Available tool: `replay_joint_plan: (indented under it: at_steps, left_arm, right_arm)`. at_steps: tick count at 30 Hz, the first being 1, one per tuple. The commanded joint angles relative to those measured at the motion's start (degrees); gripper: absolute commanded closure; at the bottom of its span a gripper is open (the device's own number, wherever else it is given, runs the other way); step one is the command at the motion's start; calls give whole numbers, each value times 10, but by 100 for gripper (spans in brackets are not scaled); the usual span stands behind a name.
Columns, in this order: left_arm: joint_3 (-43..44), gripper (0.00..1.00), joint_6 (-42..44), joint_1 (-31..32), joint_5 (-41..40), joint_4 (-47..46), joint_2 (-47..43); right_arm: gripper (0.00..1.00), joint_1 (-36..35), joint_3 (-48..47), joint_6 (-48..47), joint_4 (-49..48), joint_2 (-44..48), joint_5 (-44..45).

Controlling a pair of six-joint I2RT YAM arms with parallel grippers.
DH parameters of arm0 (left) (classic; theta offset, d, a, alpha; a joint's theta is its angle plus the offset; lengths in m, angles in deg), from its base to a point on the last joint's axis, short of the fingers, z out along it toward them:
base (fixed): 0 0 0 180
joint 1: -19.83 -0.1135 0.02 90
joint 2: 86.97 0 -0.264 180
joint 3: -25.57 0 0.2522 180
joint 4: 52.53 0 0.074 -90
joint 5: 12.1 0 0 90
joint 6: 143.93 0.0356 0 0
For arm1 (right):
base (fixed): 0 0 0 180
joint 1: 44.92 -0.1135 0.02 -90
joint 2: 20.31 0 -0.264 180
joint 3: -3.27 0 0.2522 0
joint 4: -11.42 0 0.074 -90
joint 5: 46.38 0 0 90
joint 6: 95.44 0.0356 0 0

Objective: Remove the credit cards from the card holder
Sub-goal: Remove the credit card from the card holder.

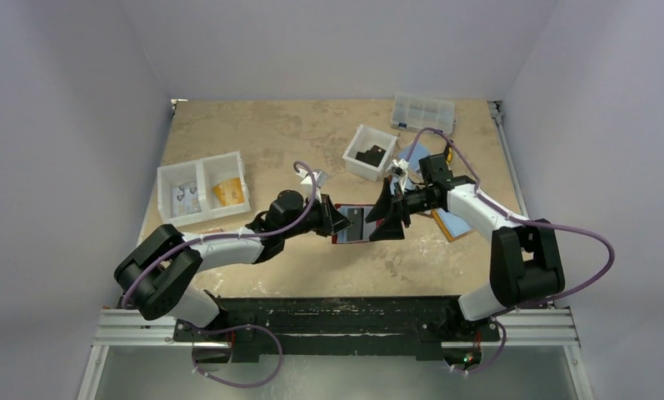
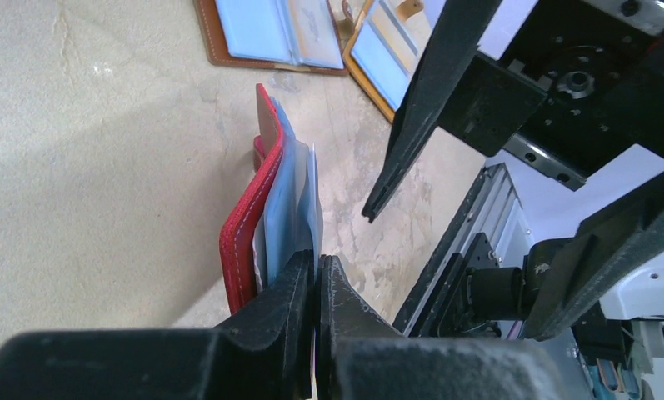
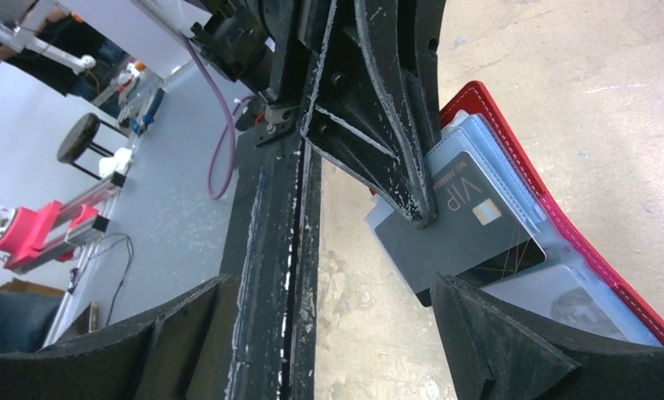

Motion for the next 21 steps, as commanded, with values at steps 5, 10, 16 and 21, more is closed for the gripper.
replay_joint_plan:
  at_steps: [5,10,16,21]
  left_arm:
    - [7,100,-33,-2,9,-100,-4]
    - [-3,100,-43,-2,9,-113,-6]
    - [-14,100,-50,-2,3,-117,-13]
    - [-17,100,-57,-2,-1,-121,-17]
  right_arm:
    - [13,2,22,199,-161,-22,-20]
    - [19,3,21,219,-173,-28,-1]
    - [22,23,16,206,-165,-26,2]
    - [27,38,14,197,-157,-38,6]
